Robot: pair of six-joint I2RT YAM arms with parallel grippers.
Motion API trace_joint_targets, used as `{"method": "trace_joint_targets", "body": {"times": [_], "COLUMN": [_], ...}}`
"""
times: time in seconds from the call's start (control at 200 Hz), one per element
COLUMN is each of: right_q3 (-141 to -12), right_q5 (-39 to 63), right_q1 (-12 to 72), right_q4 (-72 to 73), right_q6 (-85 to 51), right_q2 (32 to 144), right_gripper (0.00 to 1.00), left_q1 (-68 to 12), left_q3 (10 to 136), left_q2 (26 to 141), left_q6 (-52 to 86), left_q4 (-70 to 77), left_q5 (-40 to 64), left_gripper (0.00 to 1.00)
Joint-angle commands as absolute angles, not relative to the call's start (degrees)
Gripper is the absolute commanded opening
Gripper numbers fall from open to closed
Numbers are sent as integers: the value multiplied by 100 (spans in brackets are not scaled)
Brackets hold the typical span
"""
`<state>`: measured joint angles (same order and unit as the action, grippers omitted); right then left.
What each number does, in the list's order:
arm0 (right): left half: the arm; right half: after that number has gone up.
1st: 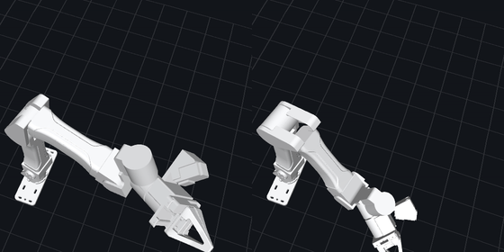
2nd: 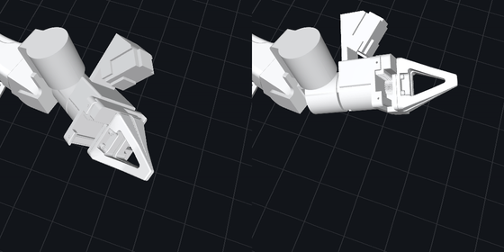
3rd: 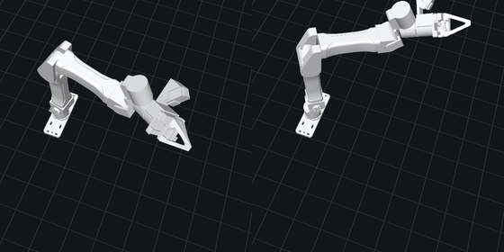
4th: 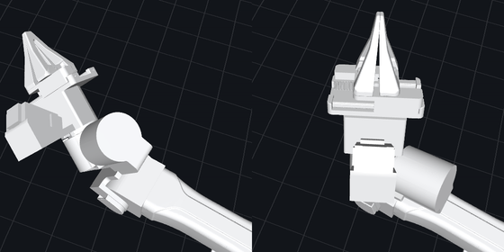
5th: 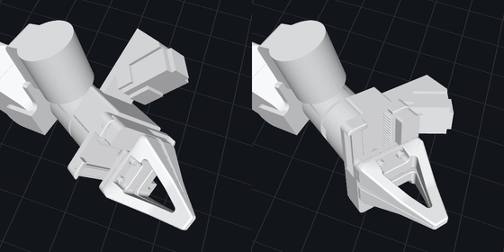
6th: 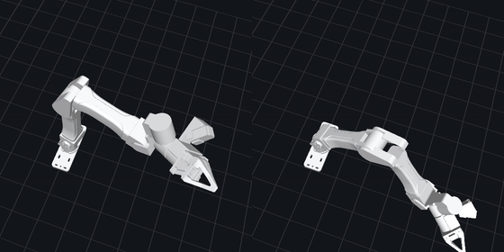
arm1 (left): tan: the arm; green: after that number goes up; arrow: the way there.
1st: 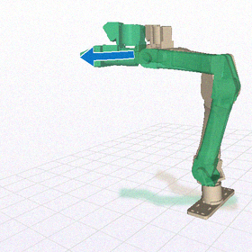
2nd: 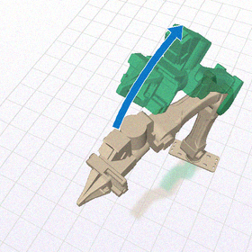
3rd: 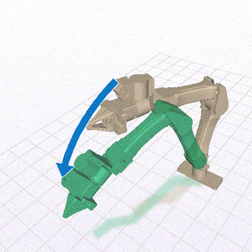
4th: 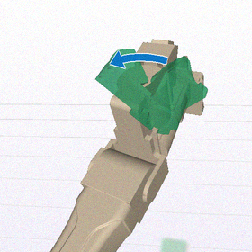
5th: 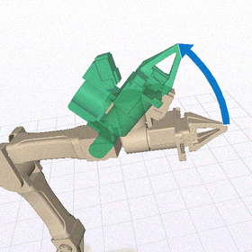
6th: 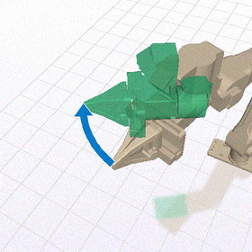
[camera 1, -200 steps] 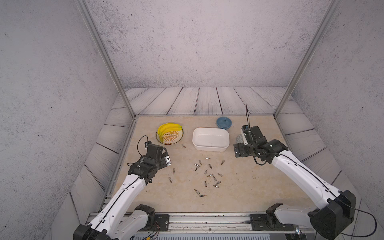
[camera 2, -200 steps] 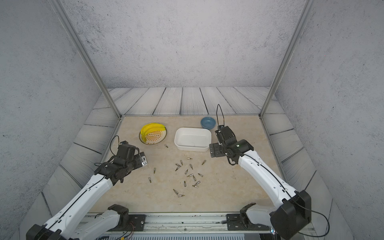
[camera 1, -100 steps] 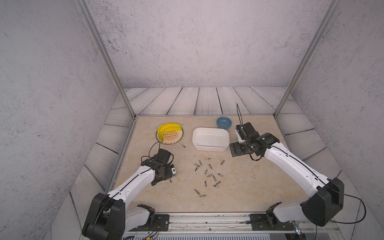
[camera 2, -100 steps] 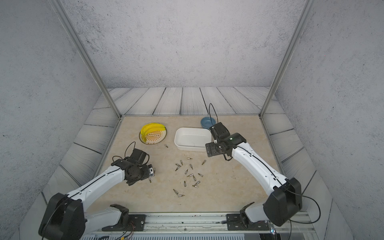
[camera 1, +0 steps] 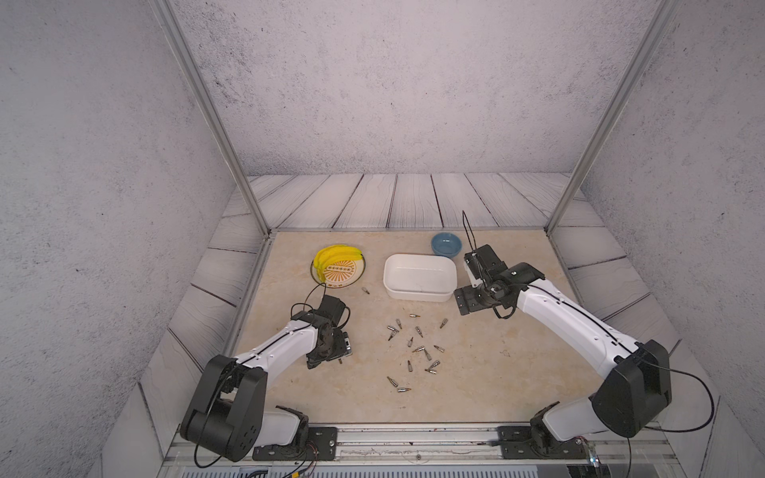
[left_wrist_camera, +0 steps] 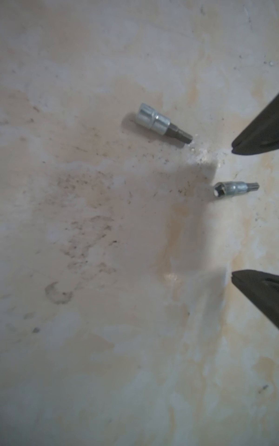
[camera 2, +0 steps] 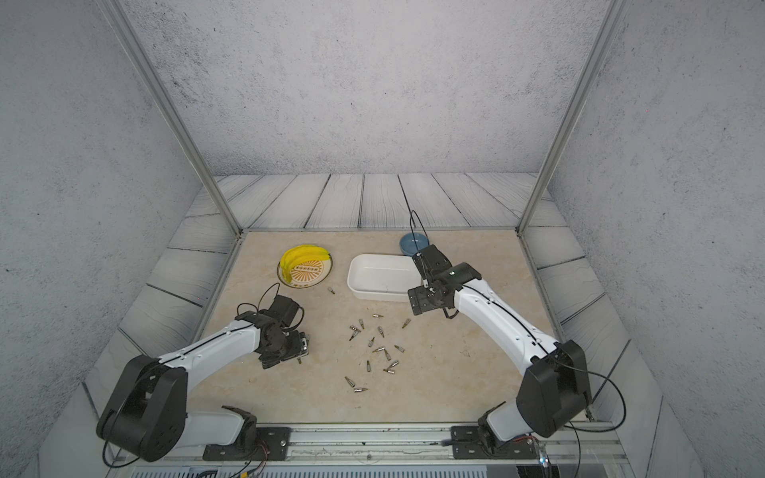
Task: Put the bit on the desktop into the storage box
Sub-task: Pick up the screwdriver bit from the center of the board.
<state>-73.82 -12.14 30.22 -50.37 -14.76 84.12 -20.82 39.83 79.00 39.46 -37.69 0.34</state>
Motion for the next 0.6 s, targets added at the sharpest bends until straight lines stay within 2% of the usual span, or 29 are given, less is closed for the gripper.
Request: {"method": "trace_joint_targets", "body": {"times": [0.0, 0.596], "right_q3": [-7576, -7546], "right_q5": [-1427, -1520], "right_q1": [3046, 3047], "right_q4": [-5025, -4961], "right_q6": [-1459, -1423], "right_q2": [8313, 8452], "right_gripper": [96, 96], "left_q1": [-2127, -2188], "left_q3": [4214, 4159], "left_q2": [8136, 8384], "left_q6": [3741, 3810], "left_q4": [-3990, -3797], "left_q5": [-32, 150], "left_gripper": [76, 49]}}
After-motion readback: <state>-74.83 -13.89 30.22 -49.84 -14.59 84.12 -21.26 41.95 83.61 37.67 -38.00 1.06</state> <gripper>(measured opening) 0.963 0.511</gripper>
